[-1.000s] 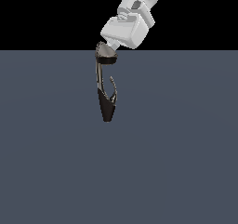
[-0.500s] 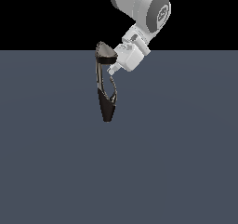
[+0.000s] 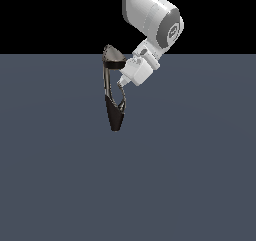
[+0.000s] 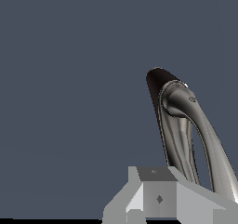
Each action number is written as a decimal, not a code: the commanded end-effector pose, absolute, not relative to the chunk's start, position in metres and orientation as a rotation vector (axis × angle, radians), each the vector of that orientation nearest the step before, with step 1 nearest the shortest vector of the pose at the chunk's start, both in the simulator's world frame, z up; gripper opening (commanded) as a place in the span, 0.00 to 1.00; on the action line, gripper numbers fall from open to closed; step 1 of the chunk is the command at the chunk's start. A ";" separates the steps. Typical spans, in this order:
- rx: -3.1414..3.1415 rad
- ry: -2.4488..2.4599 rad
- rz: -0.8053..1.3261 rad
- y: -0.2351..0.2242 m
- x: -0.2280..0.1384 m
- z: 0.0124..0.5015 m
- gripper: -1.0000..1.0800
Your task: Turn on the faucet by rotating a designated handle.
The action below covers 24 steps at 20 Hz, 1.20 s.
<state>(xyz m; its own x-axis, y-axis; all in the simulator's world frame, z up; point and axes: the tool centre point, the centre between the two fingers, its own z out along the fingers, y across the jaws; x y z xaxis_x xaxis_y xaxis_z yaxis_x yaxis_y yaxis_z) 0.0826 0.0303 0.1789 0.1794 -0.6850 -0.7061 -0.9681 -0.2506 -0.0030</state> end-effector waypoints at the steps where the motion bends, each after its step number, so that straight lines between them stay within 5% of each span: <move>1: -2.002 1.554 0.828 0.030 0.083 0.178 0.00; 24: -1.997 1.563 0.814 0.026 0.042 0.186 0.00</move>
